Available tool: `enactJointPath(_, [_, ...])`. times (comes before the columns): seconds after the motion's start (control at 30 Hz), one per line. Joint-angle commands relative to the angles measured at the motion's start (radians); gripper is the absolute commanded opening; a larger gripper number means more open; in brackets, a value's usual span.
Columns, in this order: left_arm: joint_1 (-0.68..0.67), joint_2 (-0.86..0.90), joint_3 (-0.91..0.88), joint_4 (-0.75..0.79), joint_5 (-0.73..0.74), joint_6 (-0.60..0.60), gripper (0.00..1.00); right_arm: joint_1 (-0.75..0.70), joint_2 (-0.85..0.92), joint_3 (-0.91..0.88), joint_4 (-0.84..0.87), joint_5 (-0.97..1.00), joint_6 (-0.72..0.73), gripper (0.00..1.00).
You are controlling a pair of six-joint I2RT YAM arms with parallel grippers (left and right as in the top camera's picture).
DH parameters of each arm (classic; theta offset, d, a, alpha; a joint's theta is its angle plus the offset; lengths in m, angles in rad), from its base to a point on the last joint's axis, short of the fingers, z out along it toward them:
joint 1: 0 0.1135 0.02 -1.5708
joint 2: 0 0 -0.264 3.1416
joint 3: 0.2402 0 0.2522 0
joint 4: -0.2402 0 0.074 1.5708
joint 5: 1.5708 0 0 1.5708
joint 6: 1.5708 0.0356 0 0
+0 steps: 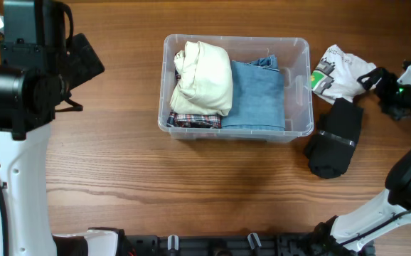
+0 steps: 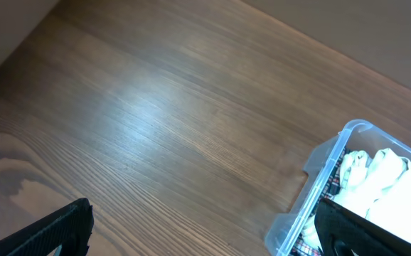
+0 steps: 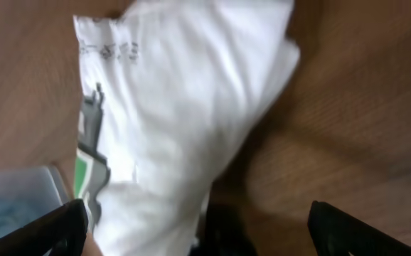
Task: Pack container
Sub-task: 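Grasp the white graphic T-shirt with the right gripper and lift it, then place the white T-shirt into the box's right side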
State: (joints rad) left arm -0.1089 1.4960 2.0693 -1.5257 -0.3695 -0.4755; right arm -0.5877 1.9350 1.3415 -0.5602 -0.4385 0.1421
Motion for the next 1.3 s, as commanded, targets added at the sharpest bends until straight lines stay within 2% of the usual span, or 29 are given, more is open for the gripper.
enactJointPath(0.0, [0.006,0.003,0.006,0.002,-0.006,0.001,1.0,0.01,0.072,-0.008,0.058,-0.026,0.106,1.0])
enactJointPath(0.13, [0.006,0.003,0.006,0.002,-0.006,0.001,1.0,0.033,0.152,-0.008,0.113,-0.034,0.198,0.98])
enactJointPath(0.23, [0.006,0.003,0.006,0.002,-0.006,0.001,1.0,0.066,0.182,-0.008,0.144,-0.043,0.225,0.9])
enactJointPath(0.3, [0.006,0.003,0.006,0.002,-0.006,0.001,1.0,0.093,0.182,-0.008,0.17,-0.044,0.225,0.78])
enactJointPath(0.4, [0.006,0.003,0.006,0.002,-0.006,0.001,1.0,0.116,0.182,-0.008,0.193,-0.022,0.272,0.51])
enactJointPath(0.43, [0.006,0.003,0.006,0.002,-0.006,0.001,1.0,0.116,0.18,-0.006,0.19,-0.027,0.294,0.38])
enactJointPath(0.5, [0.006,0.003,0.006,0.002,-0.006,0.001,1.0,0.107,0.153,-0.003,0.168,-0.044,0.31,0.24])
enactJointPath(0.63, [0.006,0.003,0.006,0.002,-0.006,0.001,1.0,0.102,0.032,-0.003,0.133,-0.117,0.26,0.22])
enactJointPath(0.83, [0.006,0.003,0.006,0.002,-0.006,0.001,1.0,0.127,-0.361,-0.003,0.074,-0.381,0.167,0.15])
enactJointPath(0.9, [0.006,0.003,0.006,0.002,-0.006,0.001,1.0,0.152,-0.452,-0.003,0.052,-0.411,0.155,0.1])
enactJointPath(1.0, [0.006,0.003,0.006,0.002,-0.006,0.001,1.0,0.237,-0.536,-0.004,0.015,-0.491,0.104,0.1])
enactJointPath(1.13, [0.006,0.003,0.006,0.002,-0.006,0.001,1.0,0.4,-0.515,-0.013,-0.037,-0.464,0.032,0.1])
enactJointPath(1.27, [0.006,0.003,0.006,0.002,-0.006,0.001,1.0,0.57,-0.409,-0.013,-0.068,-0.241,0.017,0.09])
